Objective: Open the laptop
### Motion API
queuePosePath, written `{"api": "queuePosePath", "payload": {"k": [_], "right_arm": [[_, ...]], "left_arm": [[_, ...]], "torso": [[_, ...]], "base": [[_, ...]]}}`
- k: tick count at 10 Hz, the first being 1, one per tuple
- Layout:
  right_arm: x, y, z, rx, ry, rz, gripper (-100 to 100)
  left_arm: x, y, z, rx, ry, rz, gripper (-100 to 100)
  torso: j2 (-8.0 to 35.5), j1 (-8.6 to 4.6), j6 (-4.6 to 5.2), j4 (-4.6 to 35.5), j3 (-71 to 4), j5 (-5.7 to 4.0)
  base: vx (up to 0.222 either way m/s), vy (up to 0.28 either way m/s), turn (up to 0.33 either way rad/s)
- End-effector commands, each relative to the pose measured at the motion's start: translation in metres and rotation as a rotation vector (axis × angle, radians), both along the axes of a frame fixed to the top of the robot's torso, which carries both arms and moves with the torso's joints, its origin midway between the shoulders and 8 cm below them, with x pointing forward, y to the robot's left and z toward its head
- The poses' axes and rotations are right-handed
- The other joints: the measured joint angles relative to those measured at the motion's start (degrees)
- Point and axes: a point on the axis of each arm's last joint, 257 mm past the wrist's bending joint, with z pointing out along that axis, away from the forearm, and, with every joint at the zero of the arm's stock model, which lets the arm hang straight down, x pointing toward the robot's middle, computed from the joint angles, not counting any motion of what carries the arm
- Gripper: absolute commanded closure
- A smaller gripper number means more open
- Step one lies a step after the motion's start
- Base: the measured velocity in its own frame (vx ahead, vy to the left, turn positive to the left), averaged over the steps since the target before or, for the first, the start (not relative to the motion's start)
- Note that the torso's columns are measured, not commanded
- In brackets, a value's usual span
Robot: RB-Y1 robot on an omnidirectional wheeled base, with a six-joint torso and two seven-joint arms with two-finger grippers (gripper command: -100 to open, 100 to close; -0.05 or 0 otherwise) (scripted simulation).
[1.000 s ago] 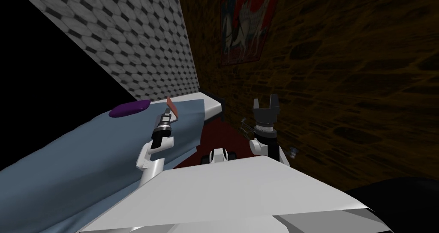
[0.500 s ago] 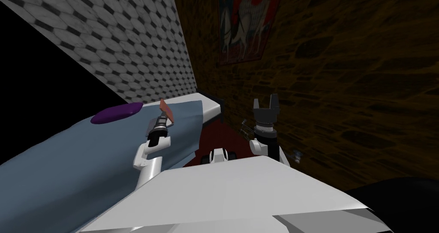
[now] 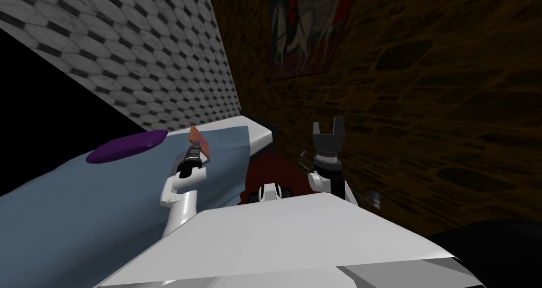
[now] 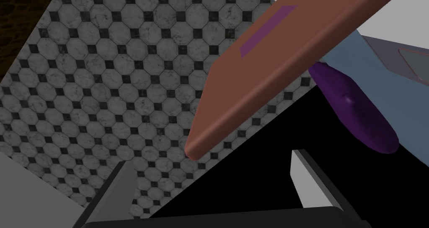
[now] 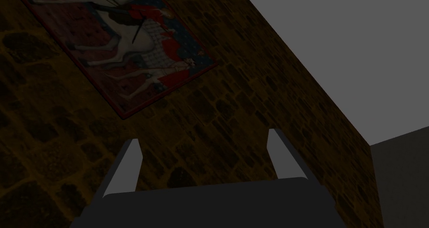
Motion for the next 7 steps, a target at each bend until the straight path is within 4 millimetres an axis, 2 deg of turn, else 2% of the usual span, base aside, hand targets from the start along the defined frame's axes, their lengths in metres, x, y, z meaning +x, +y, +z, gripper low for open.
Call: {"api": "queuePosePath", "payload": {"k": [1,2,7], "right_arm": [[0.000,0.000,0.000,0.000,0.000,0.000,0],[0.000,0.000,0.000,0.000,0.000,0.000,0],[0.000,0.000,0.000,0.000,0.000,0.000,0]], "left_arm": [[-0.012,0.028,-0.015,-0.011,0.059,0.067,-100],[-0.009,0.020,-0.012,-0.008,0.045,0.050,-100],[0.007,0.040,-0.009,-0.012,0.048,0.089,-100]], "torso": [[0.03,-0.02,-0.01,0.00,0.01,0.00],[0.07,0.02,-0.01,0.01,0.04,0.01],[0.02,0.02,-0.01,0.00,0.01,0.01]], "base": [[0.112,0.058,-0.055],[0.051,0.031,-0.010],[-0.025,0.029,-0.067]]}}
